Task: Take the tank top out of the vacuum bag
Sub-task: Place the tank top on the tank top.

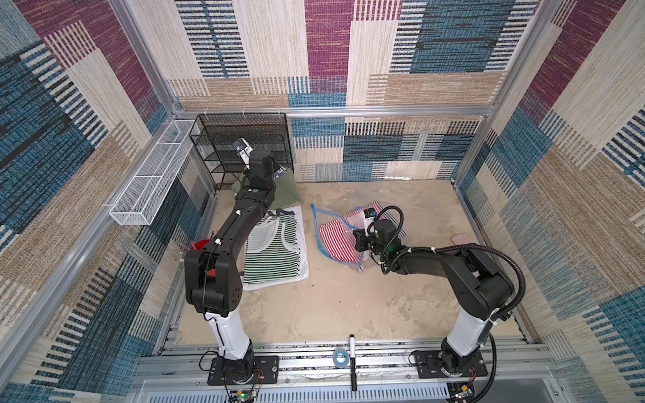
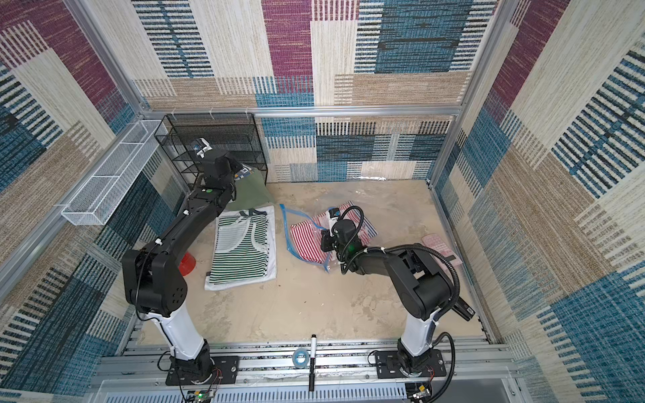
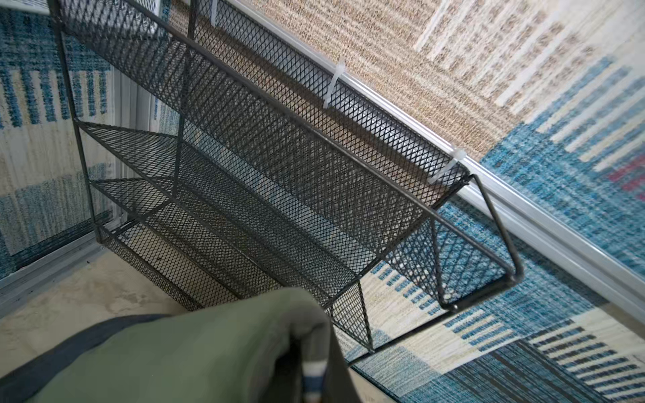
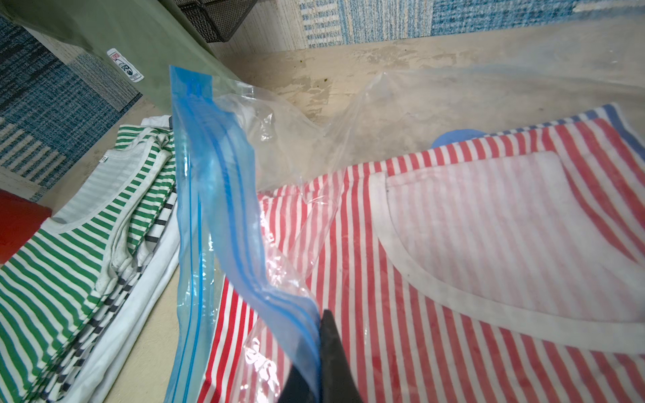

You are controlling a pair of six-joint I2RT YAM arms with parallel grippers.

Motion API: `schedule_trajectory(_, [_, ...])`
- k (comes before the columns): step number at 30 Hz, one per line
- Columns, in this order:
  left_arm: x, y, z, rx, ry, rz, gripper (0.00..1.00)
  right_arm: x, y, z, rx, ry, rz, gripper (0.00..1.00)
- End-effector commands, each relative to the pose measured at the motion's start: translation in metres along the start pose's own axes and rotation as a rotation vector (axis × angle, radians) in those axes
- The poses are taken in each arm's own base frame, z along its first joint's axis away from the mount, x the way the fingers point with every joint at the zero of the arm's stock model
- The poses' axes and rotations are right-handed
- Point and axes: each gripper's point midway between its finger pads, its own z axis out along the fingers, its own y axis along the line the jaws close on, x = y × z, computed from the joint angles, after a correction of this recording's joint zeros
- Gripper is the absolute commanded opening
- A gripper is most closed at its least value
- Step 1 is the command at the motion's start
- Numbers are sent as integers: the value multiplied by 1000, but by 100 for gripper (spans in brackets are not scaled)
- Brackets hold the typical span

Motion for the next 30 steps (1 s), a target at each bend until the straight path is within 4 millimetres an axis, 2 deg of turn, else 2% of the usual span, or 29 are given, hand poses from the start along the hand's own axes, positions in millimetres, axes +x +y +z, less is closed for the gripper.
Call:
schedule_trajectory(1, [-20, -9, -3, 36, -58, 39, 0, -4, 2, 1, -6, -11, -3, 0])
schedule_trajectory(5, [-4, 3, -8, 19, -29, 50, 0, -4, 3, 1, -12, -10, -3, 0])
schedule_trajectory(10, [20, 30, -19, -22, -2, 39, 0, -5, 5, 0, -19, -12, -2, 0])
schedule_trajectory(15, [28, 48, -38, -49, 14, -1, 0, -6, 6, -1, -28, -12, 2, 0])
schedule_trajectory(22, [36, 77, -68, -189, 76, -24, 0, -6, 8, -1, -37, -11, 3, 0])
schedule_trajectory(26, [40, 80, -85, -219, 112, -37, 0, -6, 9, 0, -43, -9, 6, 0])
schedule_trajectory(30, [47, 73, -95, -218, 155, -23, 0, -5, 9, 0, -45, -6, 5, 0])
